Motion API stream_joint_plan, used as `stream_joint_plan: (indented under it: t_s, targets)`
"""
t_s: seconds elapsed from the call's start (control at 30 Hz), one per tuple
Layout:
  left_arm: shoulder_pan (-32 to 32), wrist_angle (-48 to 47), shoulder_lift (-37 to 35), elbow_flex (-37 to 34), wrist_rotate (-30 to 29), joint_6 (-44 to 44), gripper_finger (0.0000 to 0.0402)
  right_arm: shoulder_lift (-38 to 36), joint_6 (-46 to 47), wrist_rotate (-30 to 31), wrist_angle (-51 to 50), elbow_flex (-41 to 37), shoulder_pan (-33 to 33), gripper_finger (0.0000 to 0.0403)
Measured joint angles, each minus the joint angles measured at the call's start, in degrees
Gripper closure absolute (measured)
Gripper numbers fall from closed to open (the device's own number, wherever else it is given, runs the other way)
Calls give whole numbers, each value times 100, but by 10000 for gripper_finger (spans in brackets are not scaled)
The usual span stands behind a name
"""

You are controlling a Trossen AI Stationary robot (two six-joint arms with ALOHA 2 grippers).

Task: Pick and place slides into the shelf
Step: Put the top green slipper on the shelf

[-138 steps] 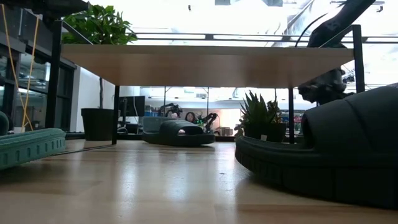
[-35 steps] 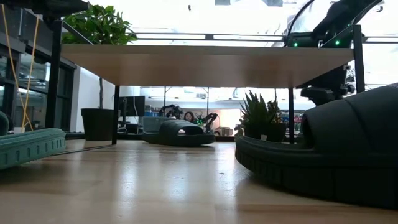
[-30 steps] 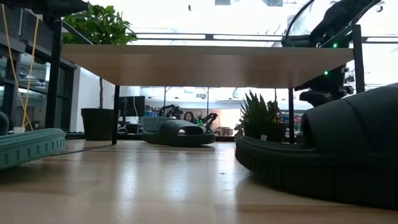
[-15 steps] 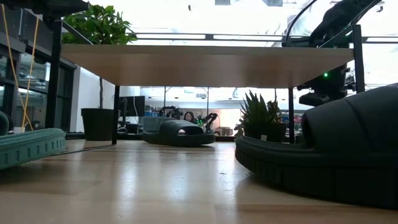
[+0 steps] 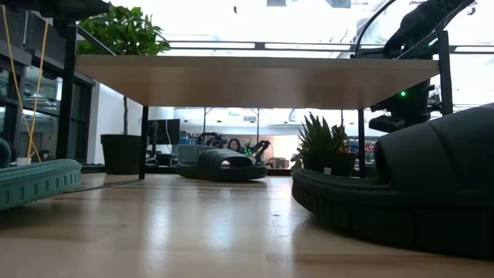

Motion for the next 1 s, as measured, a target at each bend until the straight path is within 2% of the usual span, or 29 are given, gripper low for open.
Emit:
stream_joint_plan:
  t_s: [0.4,1.0]
  targets:
    - [1,0,0,0,0,0,399,-37,206,-21,-9,0,31,402]
    - [1,-7,0,0,-12,4,399,-826,366,35,-138,-6,210,403]
